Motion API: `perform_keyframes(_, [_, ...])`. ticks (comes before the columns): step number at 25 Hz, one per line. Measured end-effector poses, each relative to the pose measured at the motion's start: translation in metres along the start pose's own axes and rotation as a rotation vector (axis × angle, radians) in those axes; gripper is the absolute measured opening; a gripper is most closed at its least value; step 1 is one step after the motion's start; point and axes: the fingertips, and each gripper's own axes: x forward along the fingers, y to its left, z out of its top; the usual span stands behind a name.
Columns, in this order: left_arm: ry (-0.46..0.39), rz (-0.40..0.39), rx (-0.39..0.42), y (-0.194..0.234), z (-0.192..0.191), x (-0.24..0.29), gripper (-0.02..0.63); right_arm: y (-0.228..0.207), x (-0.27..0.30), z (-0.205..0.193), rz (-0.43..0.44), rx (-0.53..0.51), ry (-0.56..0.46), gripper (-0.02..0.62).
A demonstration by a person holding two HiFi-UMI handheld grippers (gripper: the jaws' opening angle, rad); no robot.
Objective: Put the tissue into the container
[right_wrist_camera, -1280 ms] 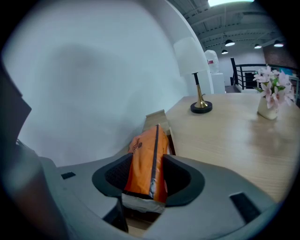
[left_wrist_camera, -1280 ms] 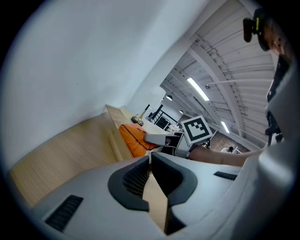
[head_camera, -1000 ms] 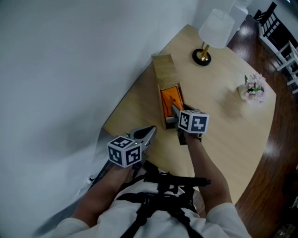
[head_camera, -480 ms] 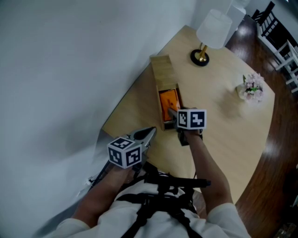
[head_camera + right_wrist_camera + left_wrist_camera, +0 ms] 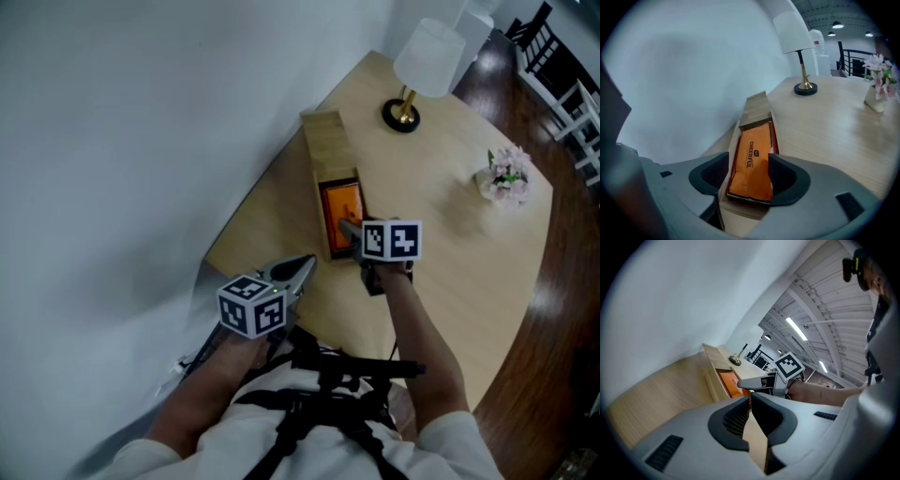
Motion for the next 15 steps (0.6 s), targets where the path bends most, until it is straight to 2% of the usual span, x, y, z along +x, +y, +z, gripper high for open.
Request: perform_keyframes(15, [-0.020, -0.033, 0.014, -0.018, 0.013, 0.006, 0.000, -0.017, -0.048, 0.016, -0.033, 0.027, -0.162, 0.262])
